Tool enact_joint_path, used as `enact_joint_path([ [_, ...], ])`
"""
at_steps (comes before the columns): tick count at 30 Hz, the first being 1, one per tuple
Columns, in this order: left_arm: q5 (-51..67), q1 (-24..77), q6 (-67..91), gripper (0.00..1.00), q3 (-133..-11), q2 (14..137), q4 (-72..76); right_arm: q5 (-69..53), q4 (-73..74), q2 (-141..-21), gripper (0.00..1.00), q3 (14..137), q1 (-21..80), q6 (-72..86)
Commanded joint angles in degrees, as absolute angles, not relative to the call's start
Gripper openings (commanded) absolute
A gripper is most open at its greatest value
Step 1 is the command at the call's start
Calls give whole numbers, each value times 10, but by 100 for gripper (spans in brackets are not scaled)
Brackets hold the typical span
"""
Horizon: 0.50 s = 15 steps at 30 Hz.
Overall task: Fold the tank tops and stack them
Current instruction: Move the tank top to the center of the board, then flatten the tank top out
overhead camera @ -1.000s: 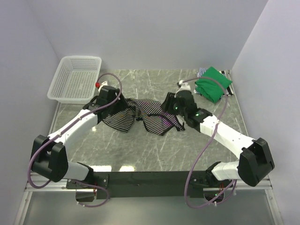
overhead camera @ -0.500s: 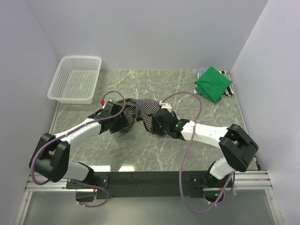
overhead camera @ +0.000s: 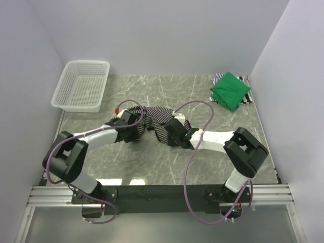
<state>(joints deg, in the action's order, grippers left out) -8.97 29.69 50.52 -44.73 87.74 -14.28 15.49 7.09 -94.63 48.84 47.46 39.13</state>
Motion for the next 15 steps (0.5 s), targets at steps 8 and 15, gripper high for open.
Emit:
enact_joint_path([
  [8,-133,301,475,1,-531,807,-225,198,127,-838,0,526,371,359],
  [15,-168,292,441,1,-615,729,-310,234,199,-795,0,653,284,302],
])
